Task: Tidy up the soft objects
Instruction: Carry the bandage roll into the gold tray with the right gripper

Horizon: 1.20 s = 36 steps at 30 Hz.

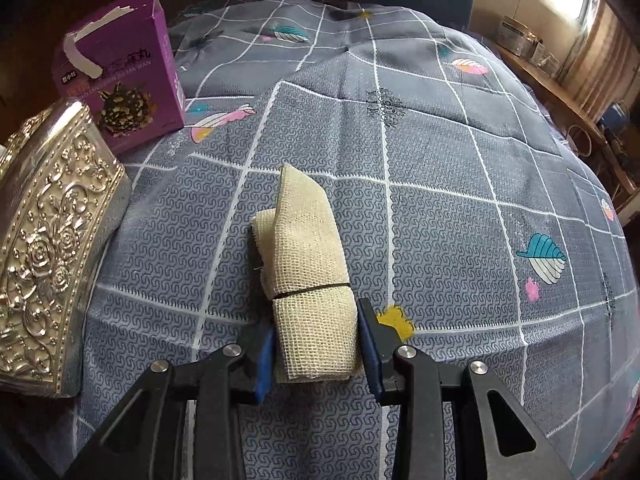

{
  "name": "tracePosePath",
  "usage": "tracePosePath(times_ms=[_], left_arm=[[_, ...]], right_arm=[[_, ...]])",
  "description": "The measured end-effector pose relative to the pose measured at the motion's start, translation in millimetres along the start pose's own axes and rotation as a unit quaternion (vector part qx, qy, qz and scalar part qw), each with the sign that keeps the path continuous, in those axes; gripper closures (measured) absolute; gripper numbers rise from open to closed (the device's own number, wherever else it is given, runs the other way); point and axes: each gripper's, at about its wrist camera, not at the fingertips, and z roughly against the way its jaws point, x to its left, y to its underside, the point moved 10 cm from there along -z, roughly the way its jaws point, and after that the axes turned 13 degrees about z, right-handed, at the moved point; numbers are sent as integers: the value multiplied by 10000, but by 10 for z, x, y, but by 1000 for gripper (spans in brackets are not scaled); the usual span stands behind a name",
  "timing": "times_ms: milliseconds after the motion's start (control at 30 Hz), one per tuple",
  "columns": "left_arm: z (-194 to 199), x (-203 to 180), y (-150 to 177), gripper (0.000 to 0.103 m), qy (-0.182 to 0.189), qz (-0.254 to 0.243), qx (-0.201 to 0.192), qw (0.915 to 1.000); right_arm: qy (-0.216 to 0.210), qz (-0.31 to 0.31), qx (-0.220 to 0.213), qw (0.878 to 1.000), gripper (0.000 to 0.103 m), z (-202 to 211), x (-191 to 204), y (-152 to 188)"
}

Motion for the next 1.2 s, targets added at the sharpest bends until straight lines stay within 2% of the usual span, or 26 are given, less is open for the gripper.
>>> tracePosePath(times_ms=[167, 300, 433, 567, 633, 800, 967, 1067, 1133, 1167, 1200], left_arm=[[21, 12, -13, 62, 40, 29, -12, 10000], [37, 22, -22, 62, 29, 24, -24, 10000], [54, 57, -40, 62, 17, 57, -26, 10000], [86, 143, -82, 62, -24, 158, -64, 9999], [113, 205, -112, 61, -54, 223, -91, 9997], [179, 402, -206, 60, -239, 431, -242, 9985], [188, 590, -264, 59, -440, 636, -280, 9966], [199, 652, -272, 59, -503, 677, -309, 9960], [193, 689, -274, 50, -546, 714, -318, 9954], [181, 696, -269, 39, -531, 721, -294, 9956], [178, 704, -271, 36, -525, 744, -300, 9954]], right_arm=[[-177, -298, -270, 9990, 66, 279, -148, -465], [-285, -237, -648, 9972, 66, 601, -60, -983], [-506, 297, -1166, 9914, 66, 1008, 391, -1465], [-947, 1207, -1597, 9752, 66, 1420, 1163, -1679], [-1193, 1613, -1686, 9651, 66, 1567, 1552, -1651], [-1818, 2422, -1556, 9403, 64, 1723, 2457, -1289], [-2216, 2813, -1179, 9262, 64, 1538, 3169, -926], [-2295, 2943, -928, 9231, 64, 1300, 3498, -736], [-2273, 3025, -745, 9226, 64, 1111, 3671, -619], [-2266, 3020, -653, 9237, 64, 1023, 3721, -567], [-2233, 3021, -571, 9250, 64, 931, 3761, -517]])
